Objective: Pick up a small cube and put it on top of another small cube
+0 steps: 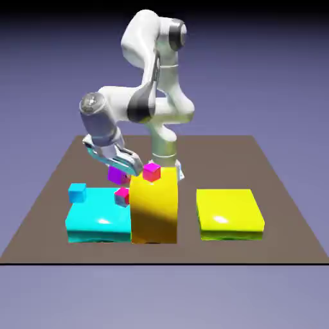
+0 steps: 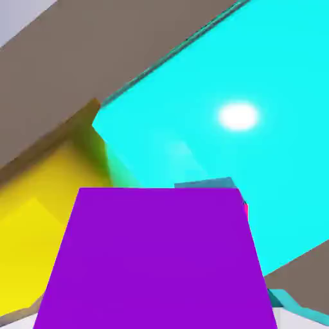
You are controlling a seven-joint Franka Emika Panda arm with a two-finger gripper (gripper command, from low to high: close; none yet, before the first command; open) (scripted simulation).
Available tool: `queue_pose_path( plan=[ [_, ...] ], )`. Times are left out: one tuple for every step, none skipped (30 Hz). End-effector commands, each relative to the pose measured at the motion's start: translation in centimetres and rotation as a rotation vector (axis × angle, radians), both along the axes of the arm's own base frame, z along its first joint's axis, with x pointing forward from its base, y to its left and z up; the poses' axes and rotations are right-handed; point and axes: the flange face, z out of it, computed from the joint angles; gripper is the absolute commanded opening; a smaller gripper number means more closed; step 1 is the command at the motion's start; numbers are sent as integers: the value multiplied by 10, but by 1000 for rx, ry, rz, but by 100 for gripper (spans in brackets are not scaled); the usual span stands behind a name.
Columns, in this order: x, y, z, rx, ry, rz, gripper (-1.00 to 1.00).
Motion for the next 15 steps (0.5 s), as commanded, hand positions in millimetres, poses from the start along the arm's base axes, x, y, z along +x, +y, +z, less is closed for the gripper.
queue_pose_path(
  plan=[
    [-7, -3, 0, 30, 6, -75, -100],
    [-16, -11, -1, 63, 12, -159, -100],
    [-24, -17, -7, 98, 23, -232, -100],
    [-31, -22, -17, 130, 36, -291, -100],
    [-37, -25, -30, 159, 52, -333, -100],
    [-52, -41, -40, 162, 65, -388, -100],
    [-58, -43, -53, 162, 68, -407, -100],
    [-60, -36, -69, 162, 67, -406, -100],
    [-62, -28, -85, 162, 67, -407, -100],
    [-66, -21, -100, 161, 68, -407, -100],
    [-66, -20, -102, 160, 68, -407, -100],
    [-66, -20, -102, 160, 68, -407, 100],
    [-66, -20, -102, 160, 68, -407, 100],
    [-63, -27, -87, 162, 67, -407, 100],
    [-60, -35, -71, 162, 67, -406, 100]
  ],
)
